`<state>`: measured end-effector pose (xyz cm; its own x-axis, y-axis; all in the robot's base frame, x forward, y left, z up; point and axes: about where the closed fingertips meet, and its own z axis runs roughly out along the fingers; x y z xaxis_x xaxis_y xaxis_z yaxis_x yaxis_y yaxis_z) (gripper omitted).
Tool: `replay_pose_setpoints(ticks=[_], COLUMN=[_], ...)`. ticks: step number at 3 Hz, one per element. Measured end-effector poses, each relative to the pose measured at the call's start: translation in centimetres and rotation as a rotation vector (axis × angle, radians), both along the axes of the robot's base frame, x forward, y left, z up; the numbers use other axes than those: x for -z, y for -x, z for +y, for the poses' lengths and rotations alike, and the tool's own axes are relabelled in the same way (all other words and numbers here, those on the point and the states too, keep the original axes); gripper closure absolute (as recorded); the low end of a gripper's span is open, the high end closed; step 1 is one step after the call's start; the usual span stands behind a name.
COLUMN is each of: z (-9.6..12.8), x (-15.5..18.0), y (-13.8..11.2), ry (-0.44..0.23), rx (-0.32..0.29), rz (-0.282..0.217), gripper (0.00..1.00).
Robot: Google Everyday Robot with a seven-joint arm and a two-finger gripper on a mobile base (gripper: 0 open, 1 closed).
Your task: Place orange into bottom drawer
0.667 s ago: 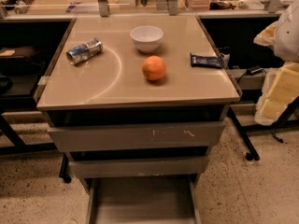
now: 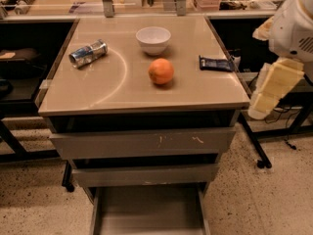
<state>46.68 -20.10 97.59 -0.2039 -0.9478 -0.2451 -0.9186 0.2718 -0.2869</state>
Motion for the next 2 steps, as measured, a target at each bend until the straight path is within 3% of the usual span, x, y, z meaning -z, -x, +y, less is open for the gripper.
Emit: replay_pose_setpoints(ticks=[2], z=[5.5], x=[1.4], y=[-8.6], ry=[-0.113], rx=[-0.075], rz=[-0.138], gripper=[0.00])
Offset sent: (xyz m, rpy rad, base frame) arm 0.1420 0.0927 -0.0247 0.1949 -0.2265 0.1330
